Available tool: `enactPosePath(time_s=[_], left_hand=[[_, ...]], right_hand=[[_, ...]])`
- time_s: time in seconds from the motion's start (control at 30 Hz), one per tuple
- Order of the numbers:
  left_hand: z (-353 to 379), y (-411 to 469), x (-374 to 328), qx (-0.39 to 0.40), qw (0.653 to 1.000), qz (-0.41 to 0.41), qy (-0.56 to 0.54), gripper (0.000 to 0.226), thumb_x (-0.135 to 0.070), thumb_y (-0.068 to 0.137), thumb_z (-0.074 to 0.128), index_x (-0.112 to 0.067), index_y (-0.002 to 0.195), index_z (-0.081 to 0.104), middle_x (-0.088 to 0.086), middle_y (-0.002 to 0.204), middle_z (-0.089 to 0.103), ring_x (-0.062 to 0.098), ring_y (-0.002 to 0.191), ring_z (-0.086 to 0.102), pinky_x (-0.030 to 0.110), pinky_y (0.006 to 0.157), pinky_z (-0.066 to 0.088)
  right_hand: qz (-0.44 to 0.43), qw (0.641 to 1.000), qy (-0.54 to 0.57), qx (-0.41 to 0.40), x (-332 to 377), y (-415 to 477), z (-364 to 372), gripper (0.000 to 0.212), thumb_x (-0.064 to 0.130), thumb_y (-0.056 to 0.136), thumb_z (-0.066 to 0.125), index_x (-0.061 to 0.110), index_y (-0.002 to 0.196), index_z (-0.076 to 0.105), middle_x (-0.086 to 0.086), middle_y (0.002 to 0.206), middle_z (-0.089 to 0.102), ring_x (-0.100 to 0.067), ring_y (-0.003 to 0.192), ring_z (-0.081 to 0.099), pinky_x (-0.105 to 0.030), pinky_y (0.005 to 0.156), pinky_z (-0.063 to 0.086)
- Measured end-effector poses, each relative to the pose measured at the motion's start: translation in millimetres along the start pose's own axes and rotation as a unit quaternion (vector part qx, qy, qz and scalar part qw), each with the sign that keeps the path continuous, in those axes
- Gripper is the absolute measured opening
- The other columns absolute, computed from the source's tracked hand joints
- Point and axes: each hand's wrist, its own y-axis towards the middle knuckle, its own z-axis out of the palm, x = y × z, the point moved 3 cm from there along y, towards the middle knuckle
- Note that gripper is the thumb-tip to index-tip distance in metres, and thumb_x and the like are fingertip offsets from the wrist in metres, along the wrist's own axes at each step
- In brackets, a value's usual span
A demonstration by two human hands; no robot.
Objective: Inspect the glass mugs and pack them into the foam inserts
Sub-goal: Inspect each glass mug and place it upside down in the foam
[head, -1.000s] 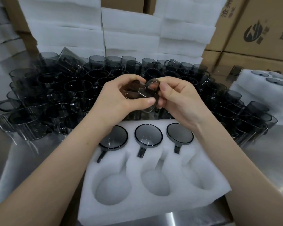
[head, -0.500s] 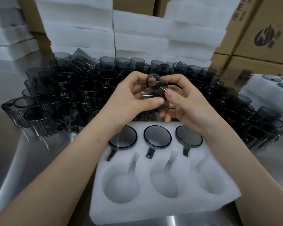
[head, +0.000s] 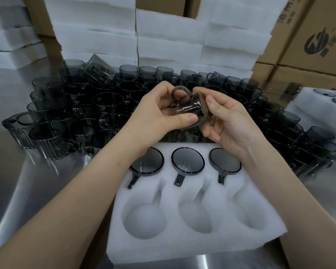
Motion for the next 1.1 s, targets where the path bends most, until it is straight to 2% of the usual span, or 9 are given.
enactPosePath(time_s=[0.13,0.27,0.43,0.5,0.57,0.7,0.83,0.97,1.1], left_hand=[[-4,0,1,-0.023,0.998,-0.016,-0.055,0.038,-0.008,0.067,0.082,-0.016,0.091,0.054,-0.010,0.080,0.069,0.005,0.072,0.065,0.020,0.070,0.054],[-3,-1,2,-0.019,0.999,-0.023,-0.039,0.034,-0.006,0.071,0.079,-0.017,0.092,0.055,-0.008,0.081,0.071,0.006,0.073,0.066,0.023,0.071,0.055],[-1,-2,2,0.000,1.000,-0.016,0.017,0.042,0.001,0.066,0.083,-0.009,0.094,0.053,-0.008,0.086,0.069,0.008,0.082,0.069,0.021,0.074,0.055],[3,-2,0,0.003,0.994,-0.008,0.105,0.052,-0.004,0.061,0.089,-0.006,0.098,0.054,-0.006,0.089,0.068,0.009,0.086,0.068,0.026,0.078,0.056],[7,-3,-2,0.000,0.979,0.004,0.206,0.053,-0.015,0.061,0.092,-0.017,0.102,0.059,-0.011,0.095,0.068,0.009,0.093,0.066,0.029,0.085,0.054],[3,-3,-6,-0.065,0.980,0.018,0.187,0.055,-0.027,0.062,0.088,-0.028,0.111,0.063,-0.012,0.103,0.069,0.003,0.097,0.065,0.029,0.090,0.053],[0,-3,-8,-0.136,0.977,0.014,0.163,0.054,-0.042,0.066,0.079,-0.030,0.117,0.064,-0.011,0.103,0.070,0.008,0.097,0.067,0.036,0.089,0.055],[8,-4,-8,-0.089,0.975,-0.003,0.203,0.051,-0.055,0.083,0.059,-0.028,0.125,0.060,0.000,0.115,0.062,0.011,0.103,0.062,0.044,0.088,0.055],[18,-9,-8,-0.006,0.990,-0.040,0.139,0.040,-0.053,0.096,0.039,-0.029,0.123,0.056,0.004,0.125,0.046,0.009,0.094,0.065,0.023,0.073,0.055]], right_hand=[[0.048,0.994,0.055,0.086,1,-1,0,0.043,0.009,0.086,0.054,0.016,0.129,0.056,0.001,0.093,0.068,-0.007,0.060,0.061,-0.014,0.056,0.047],[0.043,0.995,0.053,0.074,0,-2,0,0.052,0.017,0.071,0.071,0.015,0.121,0.057,-0.001,0.083,0.066,-0.008,0.047,0.055,-0.014,0.039,0.041],[0.005,1.000,-0.030,0.002,-1,0,-2,0.028,0.029,0.075,0.079,0.020,0.096,0.063,0.003,0.069,0.065,-0.009,0.034,0.046,-0.013,0.030,0.027],[-0.020,0.992,-0.118,-0.042,-1,0,-3,0.013,0.037,0.084,0.070,0.025,0.086,0.065,0.006,0.063,0.063,-0.010,0.032,0.040,-0.013,0.032,0.023],[-0.038,0.981,-0.177,-0.074,-1,0,-4,0.016,0.038,0.091,0.060,0.029,0.082,0.069,0.007,0.060,0.061,-0.011,0.031,0.038,-0.013,0.034,0.023],[-0.047,0.987,-0.140,-0.059,2,-1,3,0.020,0.034,0.091,0.057,0.027,0.107,0.067,0.010,0.074,0.067,-0.012,0.042,0.047,-0.019,0.036,0.033],[-0.062,0.976,-0.207,-0.025,4,-2,12,0.042,0.044,0.084,0.064,0.026,0.122,0.058,0.011,0.084,0.064,-0.013,0.063,0.058,-0.029,0.055,0.051],[-0.045,0.973,-0.227,0.001,1,-4,15,0.091,0.075,0.070,0.057,0.024,0.142,0.036,-0.003,0.111,0.058,-0.017,0.082,0.064,-0.030,0.063,0.054],[-0.019,0.974,-0.226,-0.021,-4,-2,11,0.076,0.048,0.083,0.061,0.026,0.148,0.028,0.000,0.099,0.061,-0.019,0.072,0.062,-0.034,0.058,0.052]])
